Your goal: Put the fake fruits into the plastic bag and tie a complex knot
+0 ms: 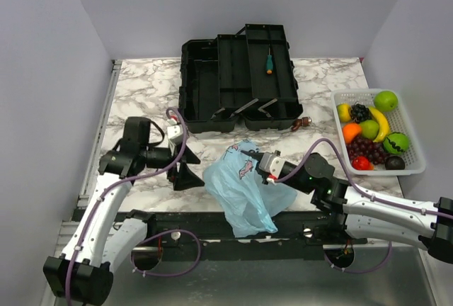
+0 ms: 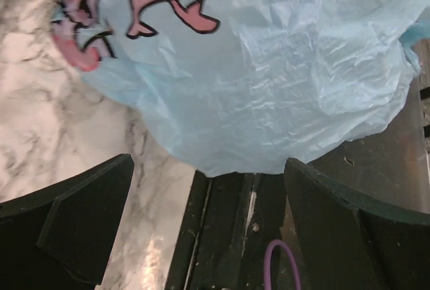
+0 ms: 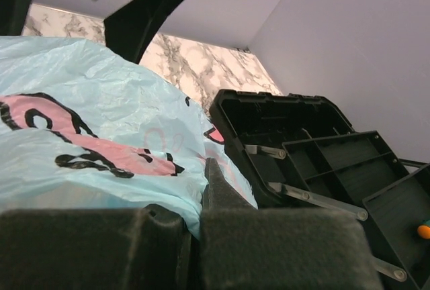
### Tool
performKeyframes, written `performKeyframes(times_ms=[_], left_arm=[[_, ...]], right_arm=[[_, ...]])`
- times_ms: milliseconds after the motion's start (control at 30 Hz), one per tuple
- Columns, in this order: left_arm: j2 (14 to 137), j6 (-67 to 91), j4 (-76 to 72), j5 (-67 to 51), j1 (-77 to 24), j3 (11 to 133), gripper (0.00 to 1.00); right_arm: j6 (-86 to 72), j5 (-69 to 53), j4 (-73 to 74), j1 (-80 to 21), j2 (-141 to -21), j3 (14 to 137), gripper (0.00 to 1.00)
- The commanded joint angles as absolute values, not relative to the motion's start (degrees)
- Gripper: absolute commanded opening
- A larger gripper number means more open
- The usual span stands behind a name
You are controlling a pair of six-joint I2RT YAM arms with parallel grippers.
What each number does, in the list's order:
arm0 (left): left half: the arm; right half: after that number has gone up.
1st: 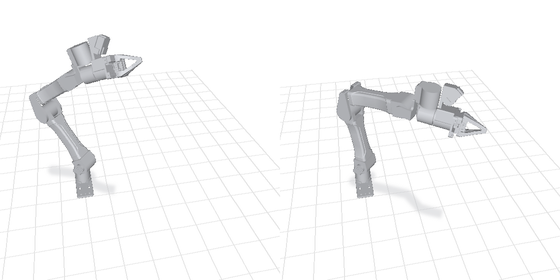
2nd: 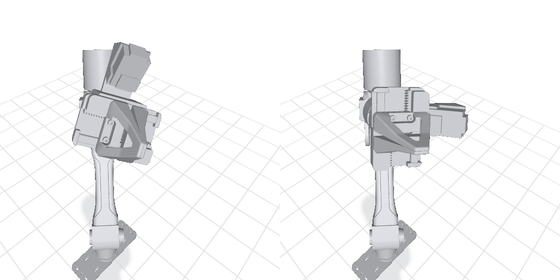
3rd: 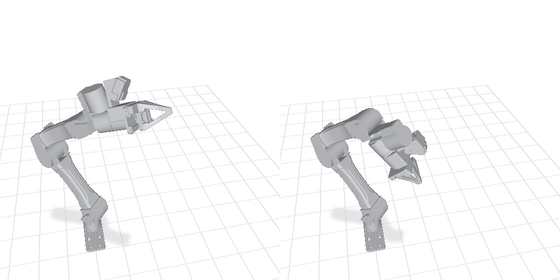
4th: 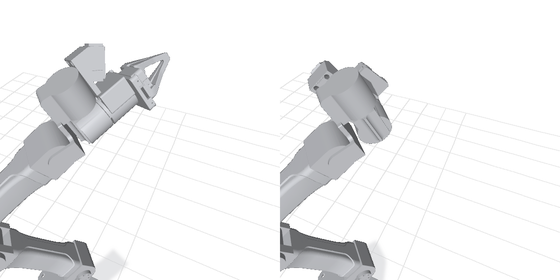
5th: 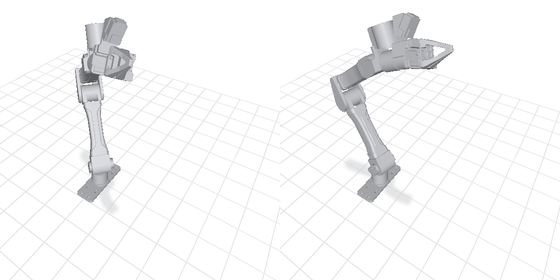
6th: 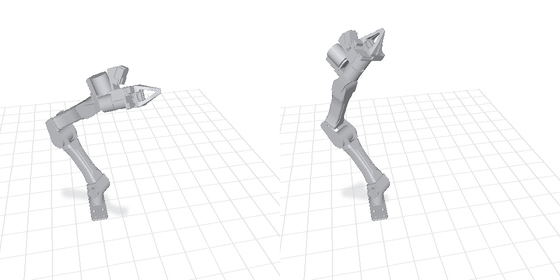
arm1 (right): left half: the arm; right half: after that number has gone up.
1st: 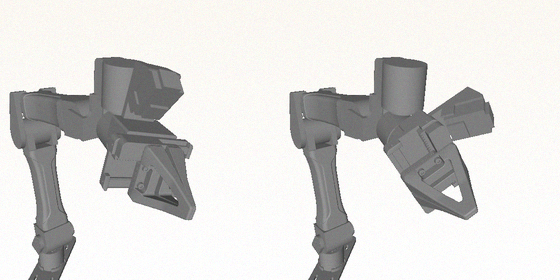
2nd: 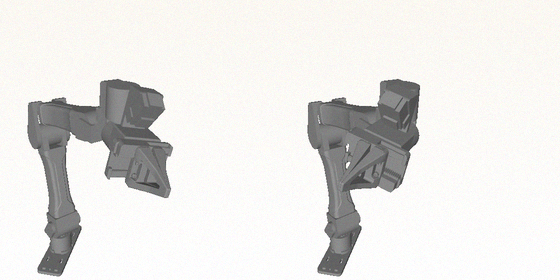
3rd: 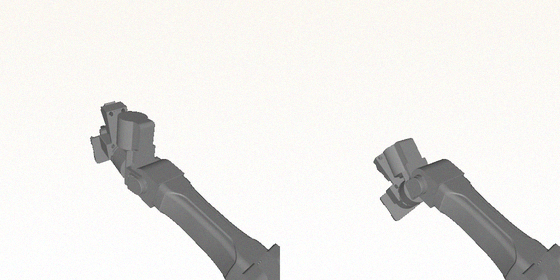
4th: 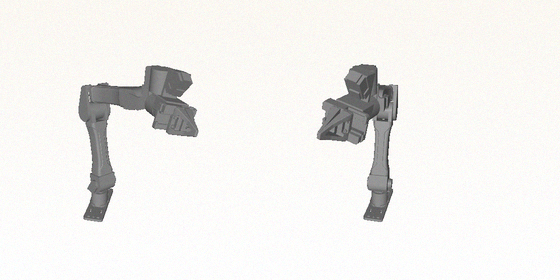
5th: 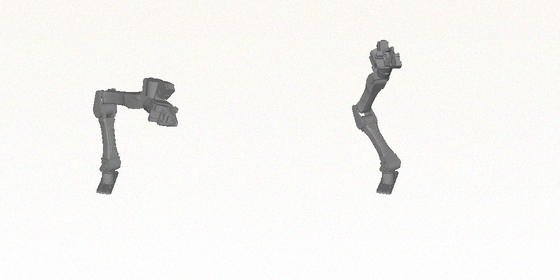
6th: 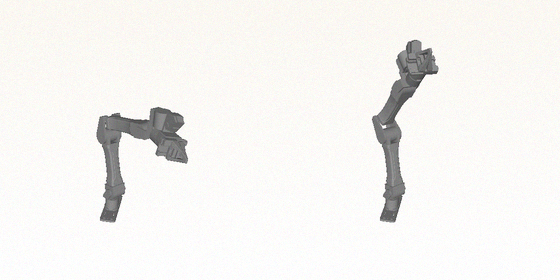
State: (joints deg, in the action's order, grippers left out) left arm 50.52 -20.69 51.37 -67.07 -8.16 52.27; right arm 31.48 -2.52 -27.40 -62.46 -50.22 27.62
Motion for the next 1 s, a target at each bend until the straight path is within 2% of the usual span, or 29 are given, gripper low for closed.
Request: performKeyframes(times_ms=[0, 67, 100, 133, 167, 267, 400, 533, 633, 667, 767, 800, 867, 967], left_arm=[[45.22, -5.27, 27.32, -66.45, -17.99, 42.59, 0.98], [45.74, -0.38, 21.67, -66.74, -21.93, 40.19, 0.98], [46.11, 2.82, 19.19, -67.54, -22.6, 39.63, 0.94], [46.28, 5.59, 16.9, -68.97, -22.67, 39.22, 0.81], [46.26, 7.51, 15.7, -69.9, -22.68, 39.45, 0.62], [43.94, 8.95, 17.06, -69.89, -21.79, 42.53, 0.0], [39.0, 6.47, 21.06, -64.33, -17.77, 47.24, 0.0], [36.12, -6.97, 28.88, -44.3, -16.17, 53.33, 0.0], [32.69, -18.66, 29.08, -35.09, -16.25, 52.76, 0.0], [31.71, -22.96, 29.0, -33.55, -16.41, 52.21, 0.0], [30.3, -35.28, 31.45, -35.77, -17.39, 51.79, 0.0], [29.55, -38.39, 31.79, -36.34, -18.37, 51.5, 0.0], [28.07, -44.44, 32.65, -37.4, -20.88, 50.64, 0.0], [25.51, -58.41, 36.68, -39.91, -25.1, 48.4, 0.0]], right_arm=[[29.2, -3.84, -30.39, -62.42, -50.09, 28.05, 0.01], [28.37, -2.64, -30.3, -62.46, -50.68, 29.26, 0.01], [28.14, -2.19, -30.24, -62.41, -50.74, 29.78, 0.01], [27.96, -1.96, -30.03, -62.42, -50.66, 30.23, 0.01], [28.1, -1.77, -29.13, -62.48, -50.23, 30.51, 0.01], [29.95, 0.46, -26.37, -62.43, -47.51, 29.83, 0.01], [34.78, 4.79, -19.46, -62.34, -41.73, 26.5, 0.01], [35.24, 9.35, -5.3, -61.91, -37.05, 27.29, 0.01], [32.63, 8.25, 6.83, -61.91, -33.0, 30.39, 0.01], [32.06, 6.62, 11.01, -61.93, -32.18, 31.89, 0.07], [27.98, 2.45, 20.56, -61.9, -33.38, 38.48, 0.76], [26.12, 2.03, 22.49, -61.88, -35.23, 41.85, 0.88], [22.86, 1.18, 26.79, -61.88, -39.42, 49.2, 1.0], [20.44, -3.41, 28.99, -61.7, -43.19, 57.11, 1.0]])
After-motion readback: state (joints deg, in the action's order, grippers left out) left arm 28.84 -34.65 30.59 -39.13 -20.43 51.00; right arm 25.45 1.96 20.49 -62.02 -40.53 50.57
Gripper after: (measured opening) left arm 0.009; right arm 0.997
